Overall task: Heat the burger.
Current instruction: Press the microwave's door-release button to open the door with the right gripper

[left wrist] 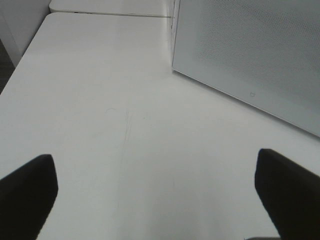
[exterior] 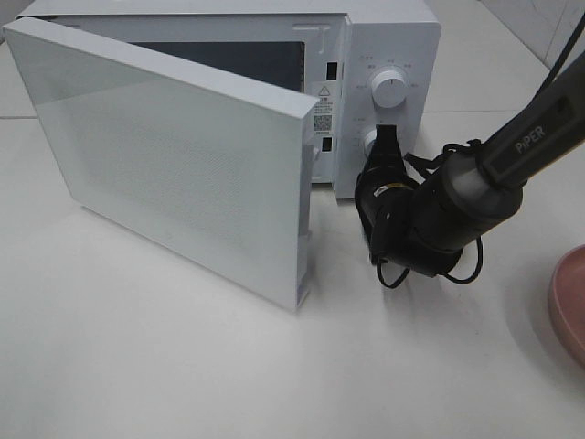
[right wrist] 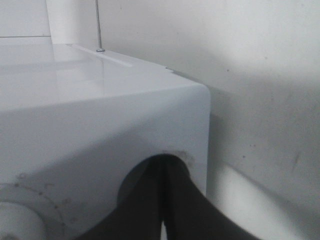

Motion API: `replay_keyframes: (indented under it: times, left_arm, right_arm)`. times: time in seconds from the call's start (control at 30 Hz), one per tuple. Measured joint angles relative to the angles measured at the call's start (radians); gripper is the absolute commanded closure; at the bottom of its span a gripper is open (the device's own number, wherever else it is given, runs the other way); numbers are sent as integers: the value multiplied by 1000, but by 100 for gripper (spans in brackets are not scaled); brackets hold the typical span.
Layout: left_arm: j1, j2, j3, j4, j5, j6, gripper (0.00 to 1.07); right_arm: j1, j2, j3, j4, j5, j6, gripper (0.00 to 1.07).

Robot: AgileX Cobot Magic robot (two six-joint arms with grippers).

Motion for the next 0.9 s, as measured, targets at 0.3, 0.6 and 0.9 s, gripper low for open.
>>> replay_keyframes:
  times: [0.3,0.6,0.9]
  left_arm:
    - [0,0,0,0,0,0,7]
    - [0,0,0,0,0,1,7]
    - [0,0,0,0,0,1,7]
  right_arm:
    - [0,-2,0,0,16,-1,107]
    - [-12,-42,8,-20,92,2,107]
    - [-23,-79,38,-52,120,-14,107]
